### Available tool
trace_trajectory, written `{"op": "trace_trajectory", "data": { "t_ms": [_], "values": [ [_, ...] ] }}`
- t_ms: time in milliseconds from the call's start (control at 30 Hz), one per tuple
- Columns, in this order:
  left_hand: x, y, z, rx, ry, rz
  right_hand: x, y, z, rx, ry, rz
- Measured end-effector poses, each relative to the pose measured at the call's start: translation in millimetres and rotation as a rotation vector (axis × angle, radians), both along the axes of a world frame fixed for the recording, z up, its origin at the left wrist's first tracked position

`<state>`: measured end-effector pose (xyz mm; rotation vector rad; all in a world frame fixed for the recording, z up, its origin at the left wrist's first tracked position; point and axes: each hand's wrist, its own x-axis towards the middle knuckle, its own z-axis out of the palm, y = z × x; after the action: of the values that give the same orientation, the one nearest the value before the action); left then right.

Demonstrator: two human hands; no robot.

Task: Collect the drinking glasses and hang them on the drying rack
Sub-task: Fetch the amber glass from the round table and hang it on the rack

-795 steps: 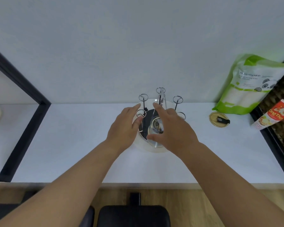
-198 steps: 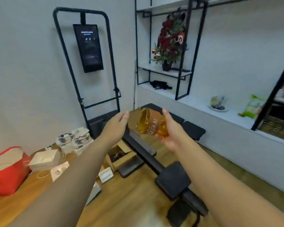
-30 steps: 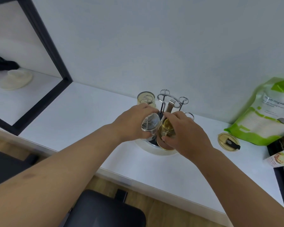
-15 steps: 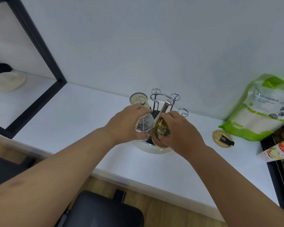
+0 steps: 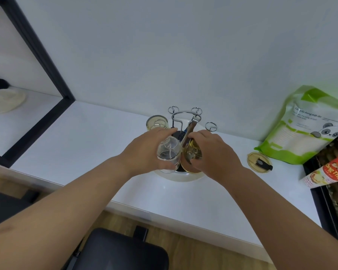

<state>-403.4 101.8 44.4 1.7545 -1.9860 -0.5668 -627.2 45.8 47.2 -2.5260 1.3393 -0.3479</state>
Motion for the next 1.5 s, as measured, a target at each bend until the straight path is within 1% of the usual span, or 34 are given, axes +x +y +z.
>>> {"op": "trace_trajectory", "data": {
  "t_ms": [67,300,467,667,733,833,867,900,933,1000,1033,1067,1133,1233,1367,1500],
  "values": [
    [0,0,2,0.014,0.023,0.008,-1,-2,0,0.009,-0.001,0.004],
    [-14,-5,1,-0.049,-0.017,0.055,-2,-6,1,-0.008,0.037,0.035],
    [-18,-7,-1,-0.064,-0.014,0.092,-4,-7,2,-0.02,0.046,0.044],
    [-14,-5,3,-0.036,-0.095,0.071,-3,-7,1,-0.007,0.025,0.036],
    [-8,-3,7,-0.098,-0.046,0.114,-4,-7,1,0.004,0.002,0.031],
    [8,-7,15,-0.301,0.052,0.231,-8,-8,3,0.019,-0.026,0.016],
    [15,-13,16,-0.316,0.061,0.264,-9,-8,3,0.023,-0.038,0.008],
    [22,-18,18,-0.271,0.063,0.278,-9,-7,3,0.028,-0.05,0.001],
    [27,-24,19,-0.166,0.065,0.268,-9,-7,3,0.031,-0.061,-0.005],
    [33,-32,20,0.09,0.044,0.171,-7,-6,2,0.034,-0.065,-0.011],
    [33,-35,20,0.179,0.013,0.113,-7,-6,1,0.042,-0.059,-0.011],
    [34,-38,19,0.228,-0.013,0.072,-8,-6,0,0.052,-0.052,-0.009],
    [34,-40,17,0.229,-0.04,0.058,-11,-6,-1,0.061,-0.049,-0.004],
    [35,-38,15,0.135,-0.073,0.081,-17,-10,2,0.065,-0.035,-0.012],
    [30,-30,9,0.054,-0.021,0.106,-23,-19,8,0.075,0.038,-0.02],
    [25,-22,1,0.022,0.024,0.118,-28,-20,13,0.134,0.072,-0.003]
  ]
}}
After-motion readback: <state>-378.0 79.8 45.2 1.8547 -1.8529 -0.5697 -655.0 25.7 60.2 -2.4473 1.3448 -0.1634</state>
